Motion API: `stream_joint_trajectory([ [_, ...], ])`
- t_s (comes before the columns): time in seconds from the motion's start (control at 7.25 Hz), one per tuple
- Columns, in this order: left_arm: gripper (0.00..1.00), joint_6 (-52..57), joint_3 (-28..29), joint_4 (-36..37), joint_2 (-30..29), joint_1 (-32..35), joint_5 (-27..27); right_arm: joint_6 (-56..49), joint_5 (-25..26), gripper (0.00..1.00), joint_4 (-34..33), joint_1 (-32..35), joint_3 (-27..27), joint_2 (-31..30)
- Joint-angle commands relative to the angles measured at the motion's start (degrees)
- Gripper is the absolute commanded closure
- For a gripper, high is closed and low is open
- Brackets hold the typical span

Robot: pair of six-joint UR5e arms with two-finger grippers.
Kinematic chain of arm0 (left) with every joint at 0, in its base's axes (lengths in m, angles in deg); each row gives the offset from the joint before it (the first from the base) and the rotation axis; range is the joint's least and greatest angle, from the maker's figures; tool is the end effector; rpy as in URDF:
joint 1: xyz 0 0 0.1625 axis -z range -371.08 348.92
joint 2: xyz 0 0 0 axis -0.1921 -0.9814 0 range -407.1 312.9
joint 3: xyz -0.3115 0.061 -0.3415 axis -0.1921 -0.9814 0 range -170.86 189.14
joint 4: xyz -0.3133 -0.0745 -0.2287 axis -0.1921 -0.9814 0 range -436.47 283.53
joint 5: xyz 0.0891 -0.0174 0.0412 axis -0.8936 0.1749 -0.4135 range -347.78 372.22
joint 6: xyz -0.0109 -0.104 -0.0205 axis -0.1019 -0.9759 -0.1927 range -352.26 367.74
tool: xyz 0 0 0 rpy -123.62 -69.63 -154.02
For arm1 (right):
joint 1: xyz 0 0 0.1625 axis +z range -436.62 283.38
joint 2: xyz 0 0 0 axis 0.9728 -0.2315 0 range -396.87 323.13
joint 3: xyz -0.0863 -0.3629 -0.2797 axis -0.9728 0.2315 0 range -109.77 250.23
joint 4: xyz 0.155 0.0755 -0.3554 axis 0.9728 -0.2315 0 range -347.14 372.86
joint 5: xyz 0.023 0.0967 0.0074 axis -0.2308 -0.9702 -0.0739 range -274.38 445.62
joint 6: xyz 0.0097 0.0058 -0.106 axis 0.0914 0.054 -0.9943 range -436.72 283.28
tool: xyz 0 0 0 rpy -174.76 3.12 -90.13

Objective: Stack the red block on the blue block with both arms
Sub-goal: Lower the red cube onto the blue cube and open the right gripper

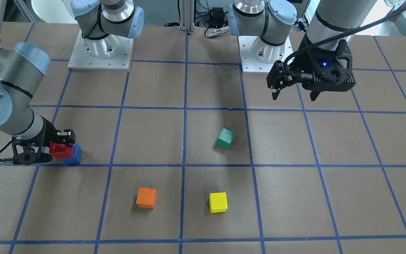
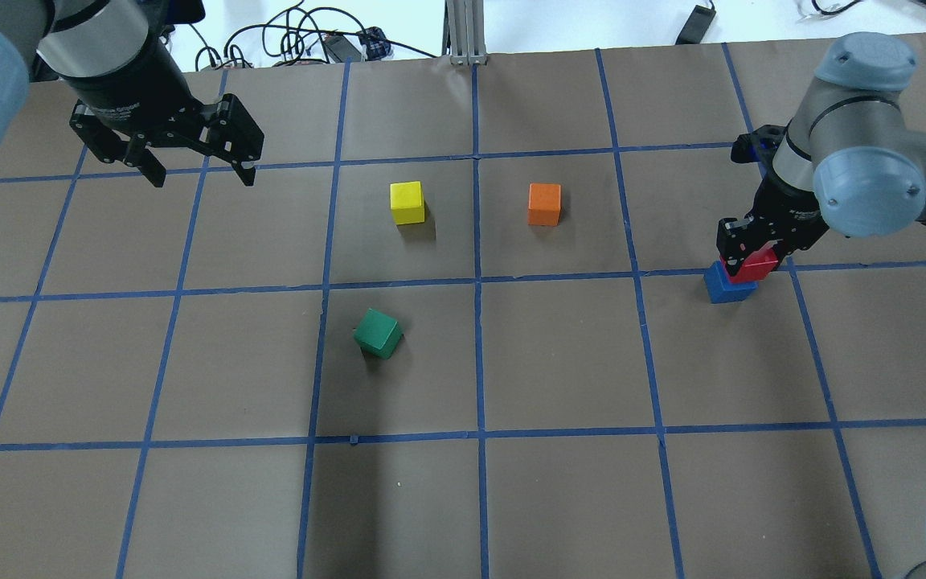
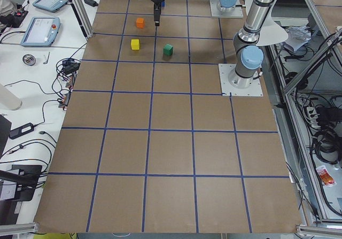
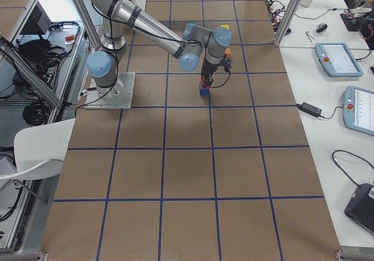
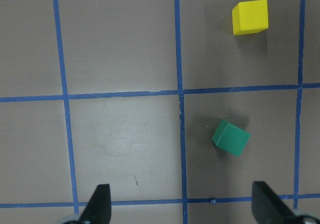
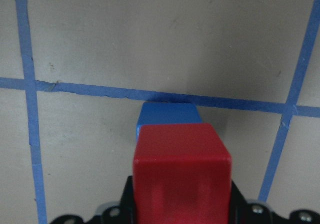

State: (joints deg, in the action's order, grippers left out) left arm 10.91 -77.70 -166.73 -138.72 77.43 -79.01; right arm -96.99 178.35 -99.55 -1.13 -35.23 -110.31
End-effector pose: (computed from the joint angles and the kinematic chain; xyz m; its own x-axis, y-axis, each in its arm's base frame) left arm -0.1182 -0.4902 0.5342 -0.9993 0.0287 -0.0227 0.0292 0.9994 -0.0210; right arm -0.0083 -0.5439 0.2906 -0.9946 -0.1028 -0.0137 -0.1036 0.9795 0.1728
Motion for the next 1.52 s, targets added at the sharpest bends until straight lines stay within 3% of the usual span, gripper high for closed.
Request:
stream_joint_trajectory([
  [0.0, 0.00, 0.00, 0.00, 0.00, 0.04, 0.00, 0.00, -0.12, -0.01, 1.00, 0.17, 0.01, -0.01, 0.14],
  [0.28, 0.00, 0.00, 0.00, 0.00, -0.05, 0.00, 0.00, -0.04, -0.01, 1.00, 0.44, 0.01, -0.10, 0.06],
  [0.41, 0.00, 0.00, 0.00, 0.00, -0.13, 0.00, 0.00, -0.04, 0.17, 0.88, 0.35, 0.01, -0.01, 0.06],
  [0.55, 0.00, 0.00, 0.09, 0.00, -0.13, 0.00, 0.00, -0.04, 0.60, 0.71, 0.35, 0.01, -0.01, 0.14],
  [0.69, 0.00, 0.00, 0.00, 0.00, -0.22, 0.00, 0.00, -0.04, 0.69, 0.22, 0.35, 0.01, -0.10, 0.32],
  [0.83, 0.00, -0.09, 0.00, 0.00, -0.13, 0.00, 0.00, -0.04, 0.61, 0.00, 0.35, 0.01, -0.10, 0.23],
  [1.38, 0.00, -0.09, 0.00, 0.00, -0.13, 0.00, 0.00, 0.05, 0.69, 0.00, 2.97, 0.10, 1.21, -2.21],
])
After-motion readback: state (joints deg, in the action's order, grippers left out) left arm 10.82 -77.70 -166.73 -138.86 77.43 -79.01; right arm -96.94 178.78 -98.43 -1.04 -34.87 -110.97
